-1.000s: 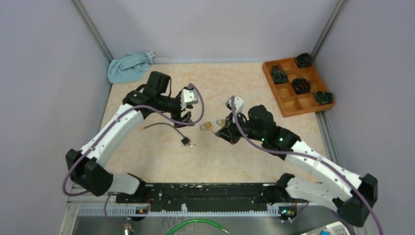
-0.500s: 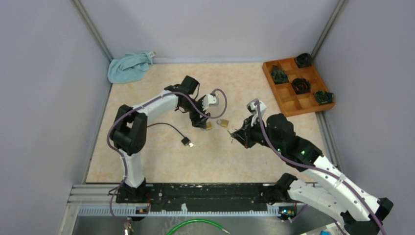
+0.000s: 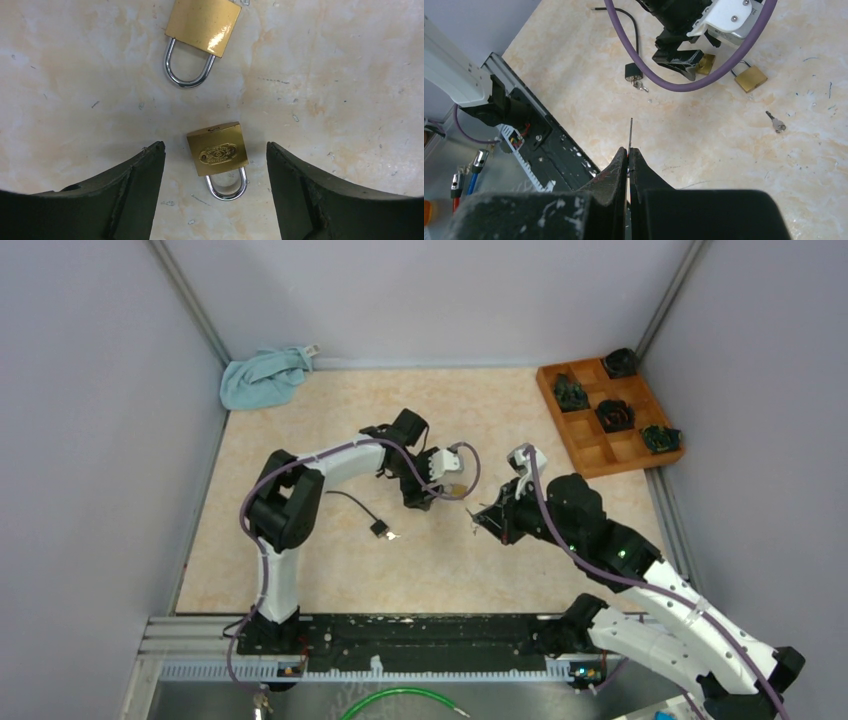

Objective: Unlock with the key
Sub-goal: Pick up the key from the center of the board, then pick up the lock from the center of the board, then unlock the lock.

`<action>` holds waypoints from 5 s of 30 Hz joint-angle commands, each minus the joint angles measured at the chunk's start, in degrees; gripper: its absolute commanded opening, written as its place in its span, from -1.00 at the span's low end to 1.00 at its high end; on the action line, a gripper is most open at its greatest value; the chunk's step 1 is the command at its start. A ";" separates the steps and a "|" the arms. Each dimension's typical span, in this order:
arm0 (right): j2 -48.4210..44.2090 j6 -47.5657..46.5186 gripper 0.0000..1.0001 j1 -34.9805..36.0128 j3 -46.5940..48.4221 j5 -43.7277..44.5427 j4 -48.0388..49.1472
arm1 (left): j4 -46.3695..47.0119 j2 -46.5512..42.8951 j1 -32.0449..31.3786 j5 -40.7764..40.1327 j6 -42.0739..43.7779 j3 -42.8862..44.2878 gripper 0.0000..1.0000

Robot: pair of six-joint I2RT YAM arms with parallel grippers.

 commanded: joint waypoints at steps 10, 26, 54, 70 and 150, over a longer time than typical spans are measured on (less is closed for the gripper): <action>-0.60 -0.42 -1.00 -0.17 3.11 0.41 0.03 | 1.81 0.55 -1.11 0.35 0.84 -3.45 0.42; 0.45 -1.16 -1.00 -0.19 5.13 0.88 -1.06 | -3.89 -4.70 -2.40 3.33 10.46 -7.07 -0.83; 12.75 -4.63 -1.00 -0.26 17.42 -13.66 -3.71 | 5.76 -65.98 -1.77 17.83 55.71 -26.74 -1.00; 22.51 -11.30 -1.00 2.75 29.03 -16.22 -2.01 | 5.05 -70.00 -1.87 16.74 50.86 -24.71 -1.00; 32.74 -14.38 -1.00 8.63 35.47 -9.96 3.12 | 3.55 -66.95 -1.87 12.68 49.00 -22.68 -1.00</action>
